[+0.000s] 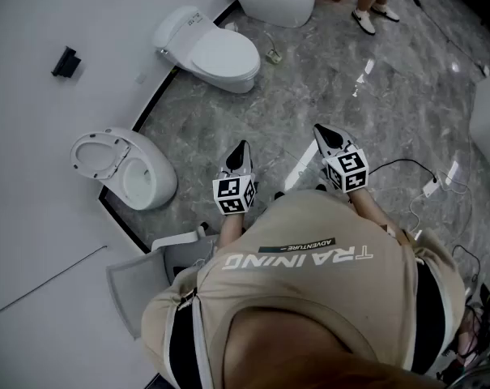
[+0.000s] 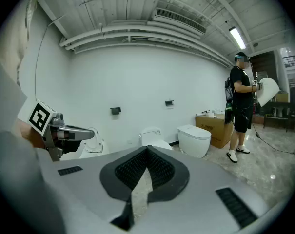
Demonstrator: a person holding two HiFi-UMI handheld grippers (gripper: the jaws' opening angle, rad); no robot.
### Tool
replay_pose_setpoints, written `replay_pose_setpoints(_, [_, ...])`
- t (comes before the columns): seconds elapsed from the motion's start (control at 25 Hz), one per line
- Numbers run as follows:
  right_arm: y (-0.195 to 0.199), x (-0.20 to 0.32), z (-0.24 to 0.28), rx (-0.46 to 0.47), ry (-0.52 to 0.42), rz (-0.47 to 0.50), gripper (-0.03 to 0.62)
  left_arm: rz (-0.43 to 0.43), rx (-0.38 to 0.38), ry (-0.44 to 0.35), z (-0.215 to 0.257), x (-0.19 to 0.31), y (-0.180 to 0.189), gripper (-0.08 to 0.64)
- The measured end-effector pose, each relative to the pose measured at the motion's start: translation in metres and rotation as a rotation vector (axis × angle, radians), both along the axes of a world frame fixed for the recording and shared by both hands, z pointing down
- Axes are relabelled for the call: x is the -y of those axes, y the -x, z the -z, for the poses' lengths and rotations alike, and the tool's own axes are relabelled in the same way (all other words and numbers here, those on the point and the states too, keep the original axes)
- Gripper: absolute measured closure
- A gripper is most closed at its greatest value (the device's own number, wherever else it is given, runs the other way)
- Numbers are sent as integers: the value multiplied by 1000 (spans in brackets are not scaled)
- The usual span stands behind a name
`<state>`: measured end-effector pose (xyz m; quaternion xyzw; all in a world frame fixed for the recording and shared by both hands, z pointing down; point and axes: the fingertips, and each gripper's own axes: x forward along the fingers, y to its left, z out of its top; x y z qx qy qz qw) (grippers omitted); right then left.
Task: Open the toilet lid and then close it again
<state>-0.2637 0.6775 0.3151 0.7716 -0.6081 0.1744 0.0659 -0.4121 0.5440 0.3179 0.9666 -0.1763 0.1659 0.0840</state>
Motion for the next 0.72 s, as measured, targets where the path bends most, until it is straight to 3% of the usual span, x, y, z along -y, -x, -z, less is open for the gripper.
replay_pose_setpoints(0.2, [17,14,-1,-2,-4,39,578,-26,-22,21,-1,2,2,557])
replay_pose_setpoints(0.48, [23,29,-8,27,-15,-4,578,-112,-13,8,-9,17,-4,557])
replay_pose_setpoints(0.6, [26,25,-17,19,14,-13,578,-113,-16,-1,-15,28,-8,557])
replay_pose_setpoints(0.72, [24,24,-27,43,37,-37,578,-85,-29,40,-23,33,-10,557])
